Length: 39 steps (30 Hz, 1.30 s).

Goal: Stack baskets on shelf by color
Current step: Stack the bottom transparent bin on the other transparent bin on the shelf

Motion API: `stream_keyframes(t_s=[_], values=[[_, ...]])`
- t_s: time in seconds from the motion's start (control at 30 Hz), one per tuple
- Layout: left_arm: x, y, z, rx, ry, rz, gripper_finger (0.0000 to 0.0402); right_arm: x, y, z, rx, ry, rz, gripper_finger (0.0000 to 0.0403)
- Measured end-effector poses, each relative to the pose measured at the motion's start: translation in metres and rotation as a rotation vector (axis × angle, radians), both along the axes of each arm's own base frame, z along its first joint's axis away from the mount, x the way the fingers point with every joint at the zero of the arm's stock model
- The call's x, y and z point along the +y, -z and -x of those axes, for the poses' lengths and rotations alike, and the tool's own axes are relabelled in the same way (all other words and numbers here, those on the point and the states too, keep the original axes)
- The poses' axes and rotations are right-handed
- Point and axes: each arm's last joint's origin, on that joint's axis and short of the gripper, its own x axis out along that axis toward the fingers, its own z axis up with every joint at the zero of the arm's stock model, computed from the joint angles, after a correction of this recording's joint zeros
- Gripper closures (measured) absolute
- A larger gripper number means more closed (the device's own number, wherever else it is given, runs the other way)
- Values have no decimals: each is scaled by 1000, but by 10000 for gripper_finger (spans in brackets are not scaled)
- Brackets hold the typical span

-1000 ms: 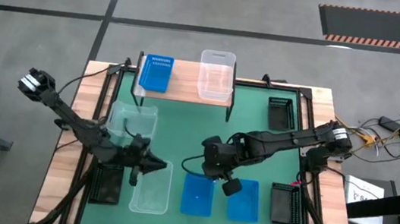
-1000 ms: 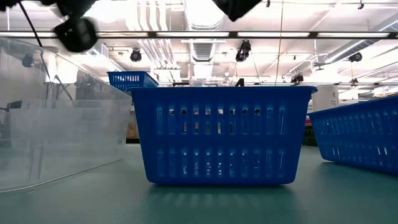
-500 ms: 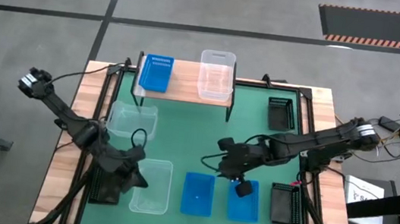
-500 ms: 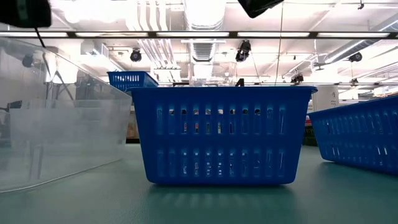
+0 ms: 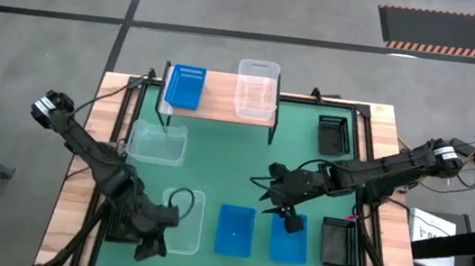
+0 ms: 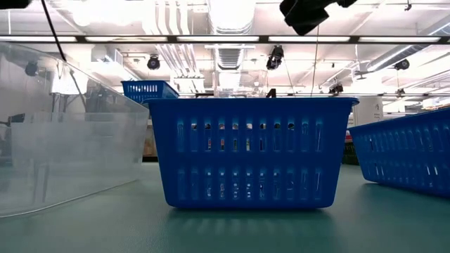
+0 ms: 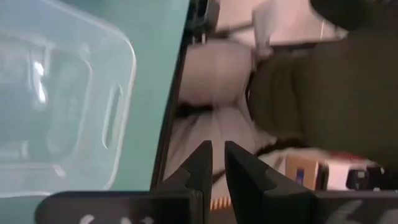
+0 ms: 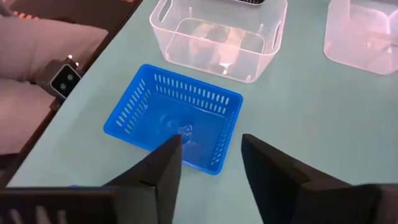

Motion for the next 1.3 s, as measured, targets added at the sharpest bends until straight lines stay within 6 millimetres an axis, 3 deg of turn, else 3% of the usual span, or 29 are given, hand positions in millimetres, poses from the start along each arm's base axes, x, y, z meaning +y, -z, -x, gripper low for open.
stream_keyframes(t_s=[0.2,0.47,0.67,0.8,1.0,1.13,1.3], values=[[-23,15,-12,71,69,-13,376,0,4,-2,-11,4,3,217],[-36,30,-26,28,158,-100,375,0,4,-1,-15,4,3,216],[-35,36,-24,73,159,-93,357,0,4,-2,-22,6,0,216],[-35,38,-22,79,207,-89,316,1,2,-3,-37,12,-12,216],[-28,48,-13,100,252,-254,251,1,2,-4,-51,-1,1,216],[-26,52,-8,111,233,-341,247,1,1,-4,-57,-3,2,216],[-31,46,-7,74,224,-353,270,1,0,-4,-69,-4,1,216]])
